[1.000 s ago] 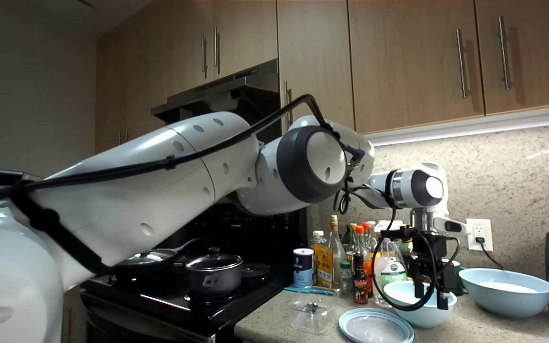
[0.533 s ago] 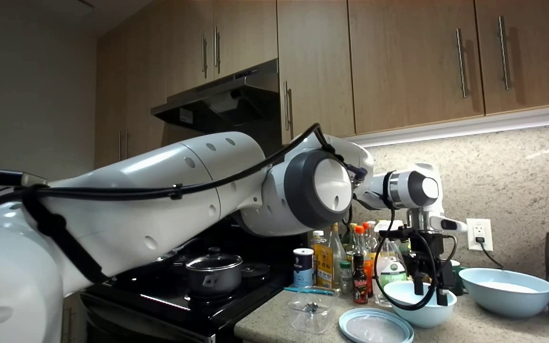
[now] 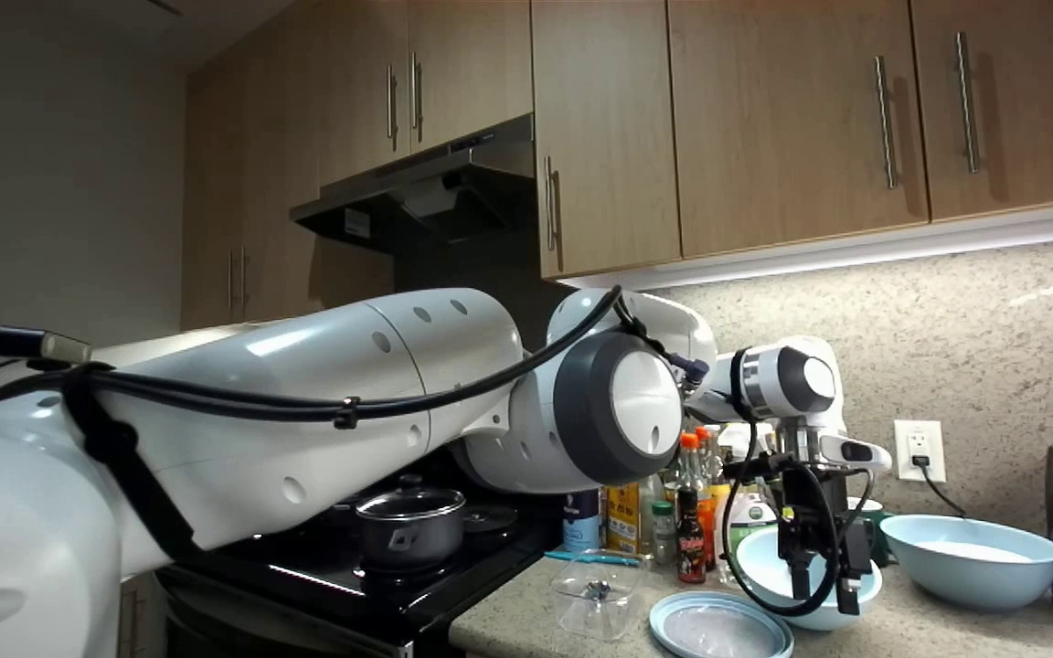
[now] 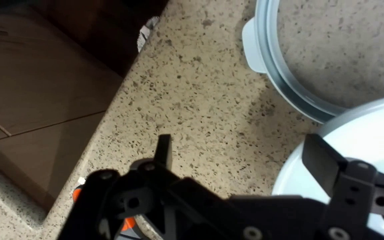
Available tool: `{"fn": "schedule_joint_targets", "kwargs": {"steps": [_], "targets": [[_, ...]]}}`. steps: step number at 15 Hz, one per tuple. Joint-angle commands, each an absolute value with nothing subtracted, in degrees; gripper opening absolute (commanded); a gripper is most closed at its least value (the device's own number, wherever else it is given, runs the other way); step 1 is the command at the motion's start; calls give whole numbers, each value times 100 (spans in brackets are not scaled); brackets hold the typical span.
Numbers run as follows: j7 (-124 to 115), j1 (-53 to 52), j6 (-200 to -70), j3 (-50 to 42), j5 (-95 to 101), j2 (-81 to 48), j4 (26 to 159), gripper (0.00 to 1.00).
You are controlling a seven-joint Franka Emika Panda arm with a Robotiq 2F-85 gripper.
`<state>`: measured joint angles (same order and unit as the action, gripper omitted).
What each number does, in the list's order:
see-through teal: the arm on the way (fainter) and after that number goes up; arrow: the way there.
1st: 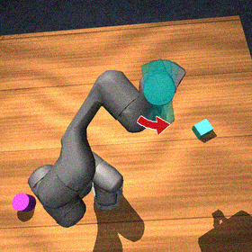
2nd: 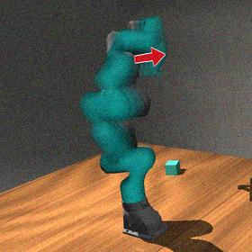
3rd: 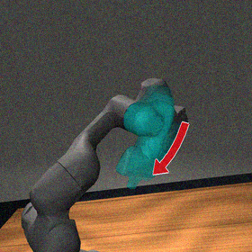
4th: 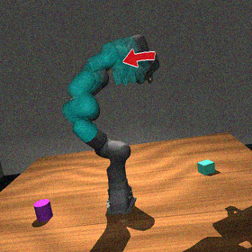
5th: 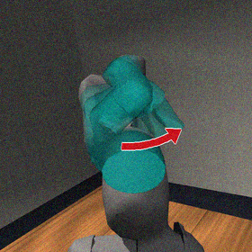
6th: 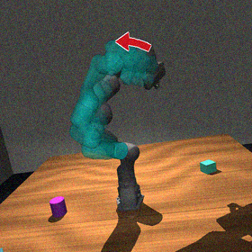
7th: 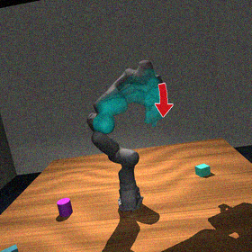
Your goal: Move the glass bowl to the right and the clear bowl to the left
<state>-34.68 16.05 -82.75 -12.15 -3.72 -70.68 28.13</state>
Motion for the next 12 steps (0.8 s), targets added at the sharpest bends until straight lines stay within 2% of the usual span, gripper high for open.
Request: {"fn": "schedule_joint_targets", "kwargs": {"steps": [1, 3, 4, 12], "targets": [[-3385, 1629, -7856, -1149, -91, -7436, 2156, 100], [-3448, 1635, -7870, -1110, -64, -7520, 1912, 100], [-3414, 1554, -8203, -1214, -175, -7223, 2422, 100], [-2992, 1611, -9116, -992, -23, -7158, 2101, 100]]}}
